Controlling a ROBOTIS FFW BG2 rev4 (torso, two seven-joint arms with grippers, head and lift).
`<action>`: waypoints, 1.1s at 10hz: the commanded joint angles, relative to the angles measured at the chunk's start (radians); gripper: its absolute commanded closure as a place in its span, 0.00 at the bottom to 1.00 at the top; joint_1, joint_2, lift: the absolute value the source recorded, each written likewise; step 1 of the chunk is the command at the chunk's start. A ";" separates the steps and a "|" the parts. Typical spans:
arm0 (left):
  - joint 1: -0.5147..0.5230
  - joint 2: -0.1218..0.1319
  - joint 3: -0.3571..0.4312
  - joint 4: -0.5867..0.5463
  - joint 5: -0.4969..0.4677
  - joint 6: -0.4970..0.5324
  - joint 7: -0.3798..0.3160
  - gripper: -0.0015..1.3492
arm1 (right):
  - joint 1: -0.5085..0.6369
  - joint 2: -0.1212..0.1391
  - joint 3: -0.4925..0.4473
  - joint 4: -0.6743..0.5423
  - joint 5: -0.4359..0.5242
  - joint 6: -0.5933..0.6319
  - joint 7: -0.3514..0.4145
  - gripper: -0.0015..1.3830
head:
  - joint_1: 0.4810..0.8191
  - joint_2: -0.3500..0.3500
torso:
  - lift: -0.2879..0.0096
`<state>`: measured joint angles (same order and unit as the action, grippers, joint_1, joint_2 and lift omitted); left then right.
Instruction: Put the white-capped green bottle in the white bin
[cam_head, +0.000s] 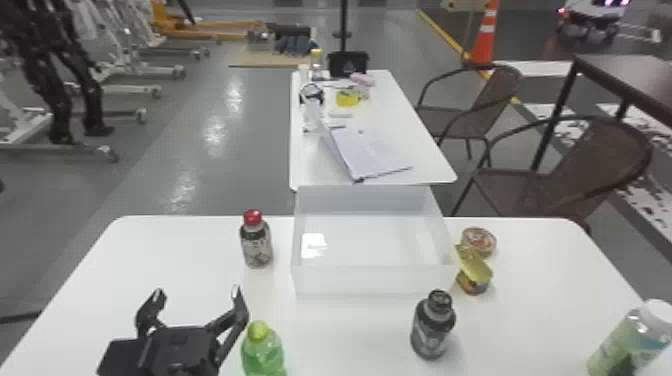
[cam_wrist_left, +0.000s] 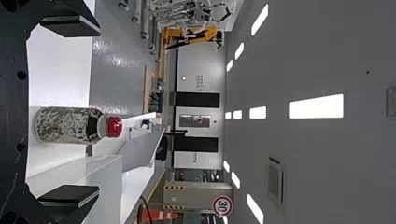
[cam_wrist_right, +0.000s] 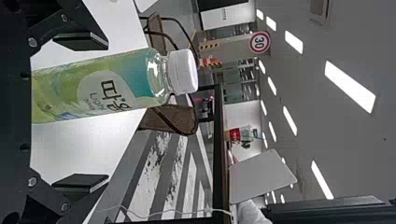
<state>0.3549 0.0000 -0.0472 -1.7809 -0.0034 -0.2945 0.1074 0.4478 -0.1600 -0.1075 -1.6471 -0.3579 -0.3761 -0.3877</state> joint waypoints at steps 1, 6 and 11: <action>0.001 -0.003 0.003 0.000 0.002 -0.002 0.000 0.08 | -0.024 -0.018 -0.001 0.029 -0.024 0.020 0.030 0.20 | 0.20 0.50 | 0.63; 0.006 -0.003 0.004 0.006 0.025 -0.008 0.000 0.08 | -0.098 -0.041 -0.006 0.059 -0.033 0.111 0.127 0.20 | 0.20 0.50 | 0.63; 0.006 -0.003 0.004 0.011 0.031 -0.009 0.000 0.08 | -0.112 -0.042 -0.051 0.056 -0.019 0.147 0.122 0.20 | 0.20 0.50 | 0.63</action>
<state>0.3605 0.0000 -0.0429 -1.7703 0.0276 -0.3038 0.1074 0.3417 -0.2000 -0.1496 -1.5960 -0.3801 -0.2329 -0.2670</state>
